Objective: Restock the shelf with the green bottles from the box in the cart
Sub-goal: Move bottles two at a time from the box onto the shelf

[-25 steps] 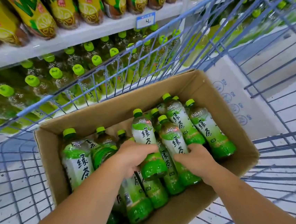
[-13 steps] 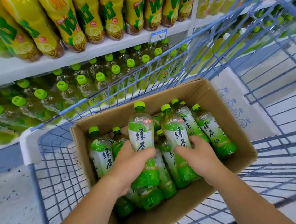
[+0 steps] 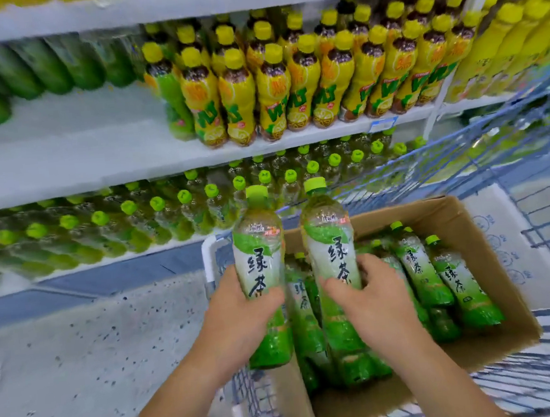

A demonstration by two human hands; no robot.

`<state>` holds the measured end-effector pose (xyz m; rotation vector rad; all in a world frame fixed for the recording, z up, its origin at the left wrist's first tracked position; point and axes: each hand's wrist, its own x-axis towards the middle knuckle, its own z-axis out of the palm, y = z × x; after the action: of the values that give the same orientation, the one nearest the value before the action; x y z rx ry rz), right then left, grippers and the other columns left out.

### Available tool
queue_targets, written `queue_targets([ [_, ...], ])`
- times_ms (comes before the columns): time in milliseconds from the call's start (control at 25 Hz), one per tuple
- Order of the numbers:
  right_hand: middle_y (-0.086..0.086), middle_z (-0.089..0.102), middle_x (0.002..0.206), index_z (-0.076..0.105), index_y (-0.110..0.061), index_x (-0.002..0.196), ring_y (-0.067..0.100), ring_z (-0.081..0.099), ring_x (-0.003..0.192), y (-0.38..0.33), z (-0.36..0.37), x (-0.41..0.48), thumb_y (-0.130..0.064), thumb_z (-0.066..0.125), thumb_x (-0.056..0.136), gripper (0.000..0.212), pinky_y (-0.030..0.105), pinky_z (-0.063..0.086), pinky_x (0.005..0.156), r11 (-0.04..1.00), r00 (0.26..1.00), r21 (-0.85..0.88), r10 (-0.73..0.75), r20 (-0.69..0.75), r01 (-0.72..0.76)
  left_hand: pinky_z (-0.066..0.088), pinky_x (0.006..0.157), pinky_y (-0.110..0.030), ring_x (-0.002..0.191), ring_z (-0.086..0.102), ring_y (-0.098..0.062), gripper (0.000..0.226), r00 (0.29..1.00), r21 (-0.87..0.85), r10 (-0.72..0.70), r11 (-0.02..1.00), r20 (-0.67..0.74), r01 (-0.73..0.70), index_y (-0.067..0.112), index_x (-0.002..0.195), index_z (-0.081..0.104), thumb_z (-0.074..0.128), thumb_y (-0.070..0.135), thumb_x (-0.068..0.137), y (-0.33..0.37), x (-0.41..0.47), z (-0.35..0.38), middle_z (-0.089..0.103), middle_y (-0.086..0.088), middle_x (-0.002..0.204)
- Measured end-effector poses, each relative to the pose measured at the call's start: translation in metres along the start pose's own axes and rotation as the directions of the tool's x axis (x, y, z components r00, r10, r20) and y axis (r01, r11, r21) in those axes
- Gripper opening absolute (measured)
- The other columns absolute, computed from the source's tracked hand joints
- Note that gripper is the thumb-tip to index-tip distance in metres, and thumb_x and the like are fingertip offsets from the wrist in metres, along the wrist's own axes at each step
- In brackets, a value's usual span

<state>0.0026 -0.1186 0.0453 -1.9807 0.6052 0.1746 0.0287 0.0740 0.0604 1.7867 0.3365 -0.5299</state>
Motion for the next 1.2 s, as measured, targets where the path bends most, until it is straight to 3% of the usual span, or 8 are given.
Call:
queue_targets([
  [120, -0.026, 0.07, 0.077, 0.067, -0.026, 0.084, -0.009, 0.062, 0.067, -0.039, 0.044, -0.002, -0.037, 0.077, 0.071, 0.02, 0.007, 0.04, 0.05, 0.997, 0.997, -0.023, -0.07, 0.028, 0.07, 0.05, 0.058, -0.024, 0.064, 0.065, 0.003, 0.022, 0.996, -0.026, -0.023, 0.999, -0.081, 0.021, 0.04, 0.09, 0.064, 0.072, 0.032, 0.071, -0.011, 0.005, -0.051, 0.071, 0.021, 0.077],
  [200, -0.03, 0.069, 0.078, 0.066, -0.027, 0.084, -0.009, 0.063, 0.067, -0.061, 0.074, -0.003, -0.036, 0.077, 0.074, 0.017, 0.009, 0.042, 0.049, 0.995, 0.993, -0.011, -0.097, 0.062, 0.098, 0.051, 0.061, -0.03, 0.067, 0.065, 0.003, 0.024, 0.993, -0.038, -0.022, 0.999, -0.12, 0.018, 0.041, 0.091, 0.06, 0.07, 0.039, 0.069, -0.018, 0.008, -0.09, 0.069, 0.023, 0.081],
  [320, -0.03, 0.07, 0.081, 0.066, -0.034, 0.089, -0.007, 0.066, 0.07, -0.091, 0.116, -0.008, -0.041, 0.077, 0.077, 0.018, 0.021, 0.048, 0.057, 0.995, 0.986, 0.016, -0.102, 0.129, 0.1, 0.053, 0.051, -0.021, 0.067, 0.066, -0.004, 0.024, 0.992, -0.045, 0.035, 0.998, -0.124, -0.041, 0.048, 0.088, 0.059, 0.072, 0.034, 0.075, -0.026, 0.007, -0.144, 0.07, 0.015, 0.082],
  [400, -0.026, 0.071, 0.084, 0.067, -0.035, 0.092, -0.004, 0.067, 0.071, -0.113, 0.15, -0.013, -0.044, 0.076, 0.077, 0.02, 0.027, 0.05, 0.059, 0.992, 0.977, 0.003, -0.123, 0.173, 0.124, 0.054, 0.051, -0.023, 0.068, 0.066, -0.008, 0.022, 0.986, -0.057, 0.035, 0.997, -0.165, -0.045, 0.044, 0.088, 0.059, 0.072, 0.029, 0.079, -0.034, 0.007, -0.187, 0.069, 0.011, 0.083],
  [600, -0.027, 0.069, 0.084, 0.064, -0.036, 0.089, -0.003, 0.067, 0.07, -0.15, 0.233, -0.017, -0.041, 0.076, 0.078, 0.018, 0.016, 0.048, 0.048, 0.989, 0.957, 0.003, -0.144, 0.253, 0.148, 0.046, 0.058, -0.027, 0.071, 0.063, 0.007, 0.024, 0.972, -0.065, -0.014, 0.998, -0.233, -0.002, 0.037, 0.099, 0.057, 0.072, 0.033, 0.081, -0.073, 0.02, -0.274, 0.064, 0.027, 0.084],
  [840, -0.019, 0.071, 0.078, 0.068, -0.03, 0.088, 0.0, 0.066, 0.065, -0.183, 0.331, 0.001, -0.034, 0.079, 0.075, 0.018, 0.021, 0.052, 0.051, 0.983, 0.95, 0.011, -0.179, 0.254, 0.182, 0.05, 0.054, -0.02, 0.069, 0.068, 0.001, 0.033, 0.957, -0.063, -0.004, 0.998, -0.291, -0.015, 0.036, 0.099, 0.061, 0.079, 0.027, 0.073, -0.1, 0.059, -0.363, 0.071, 0.018, 0.082],
  [1040, -0.029, 0.069, 0.08, 0.067, -0.032, 0.088, -0.008, 0.065, 0.069, -0.215, 0.385, 0.045, -0.041, 0.079, 0.072, 0.023, 0.008, 0.042, 0.045, 0.97, 0.934, 0.05, -0.242, 0.261, 0.238, 0.052, 0.052, -0.017, 0.07, 0.068, 0.003, 0.042, 0.912, 0.054, 0.096, 0.995, -0.399, -0.081, 0.034, 0.095, 0.06, 0.084, 0.035, 0.061, -0.081, 0.117, -0.416, 0.071, 0.02, 0.082],
  [1200, -0.029, 0.069, 0.087, 0.063, -0.034, 0.094, -0.007, 0.067, 0.074, -0.244, 0.418, 0.1, -0.042, 0.081, 0.072, 0.03, 0.024, 0.054, 0.063, 0.954, 0.912, 0.105, -0.3, 0.281, 0.282, 0.052, 0.045, -0.017, 0.066, 0.067, 0.0, 0.042, 0.873, 0.128, 0.169, 0.984, -0.458, -0.123, 0.032, 0.093, 0.058, 0.085, 0.029, 0.061, -0.051, 0.175, -0.45, 0.071, 0.014, 0.077],
])
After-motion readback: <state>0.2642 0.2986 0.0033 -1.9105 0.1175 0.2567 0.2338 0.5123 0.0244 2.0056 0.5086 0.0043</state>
